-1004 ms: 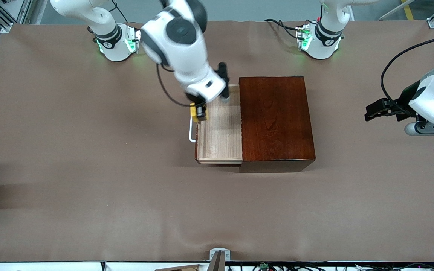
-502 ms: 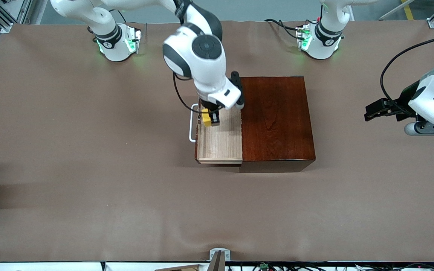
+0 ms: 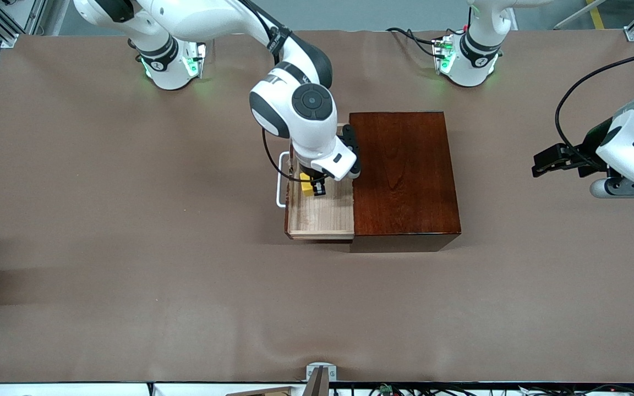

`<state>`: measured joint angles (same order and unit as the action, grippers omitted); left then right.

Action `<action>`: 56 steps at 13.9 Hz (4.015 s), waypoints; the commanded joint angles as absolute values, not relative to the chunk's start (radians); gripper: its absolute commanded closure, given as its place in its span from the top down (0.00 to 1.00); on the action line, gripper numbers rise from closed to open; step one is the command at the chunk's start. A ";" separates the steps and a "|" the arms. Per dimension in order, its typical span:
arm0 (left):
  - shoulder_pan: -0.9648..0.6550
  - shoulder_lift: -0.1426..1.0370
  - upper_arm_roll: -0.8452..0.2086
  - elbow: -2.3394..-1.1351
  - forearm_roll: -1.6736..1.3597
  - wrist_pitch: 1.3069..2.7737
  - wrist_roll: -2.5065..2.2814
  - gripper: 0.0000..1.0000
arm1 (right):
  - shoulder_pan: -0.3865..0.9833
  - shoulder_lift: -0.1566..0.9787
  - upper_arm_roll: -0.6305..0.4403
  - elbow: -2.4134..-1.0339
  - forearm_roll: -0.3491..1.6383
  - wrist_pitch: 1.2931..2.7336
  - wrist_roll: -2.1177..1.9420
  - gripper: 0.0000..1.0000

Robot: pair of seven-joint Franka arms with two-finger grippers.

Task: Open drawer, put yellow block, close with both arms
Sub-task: 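Lower the yellow cube into the open drawer and open the right gripper, then withdraw the right gripper from the drawer toward its side, then move the left gripper over the drawer front beside the handle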

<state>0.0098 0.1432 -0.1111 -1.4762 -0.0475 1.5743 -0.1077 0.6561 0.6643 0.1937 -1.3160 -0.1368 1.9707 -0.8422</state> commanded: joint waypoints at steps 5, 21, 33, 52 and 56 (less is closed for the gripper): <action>0.009 0.127 -0.114 -1.491 -0.035 1.585 -0.091 1.00 | 0.681 0.730 0.183 -1.275 -0.163 2.009 -0.813 0.00; 0.006 0.127 -0.114 -1.491 -0.037 1.585 -0.089 1.00 | 0.534 0.517 0.186 -1.285 -0.135 1.838 -0.753 1.00; 0.005 0.123 -0.262 -1.468 -0.064 1.585 -0.110 1.00 | 0.016 0.384 0.155 -1.313 0.130 1.728 -0.646 1.00; -0.527 0.724 -0.563 -1.247 0.327 2.133 0.315 1.00 | -0.028 -0.058 0.006 -1.696 0.098 1.477 -0.065 1.00; -0.621 0.781 -0.416 -1.249 0.325 2.217 0.482 1.00 | -0.054 -0.054 0.003 -1.661 0.097 1.476 -0.052 1.00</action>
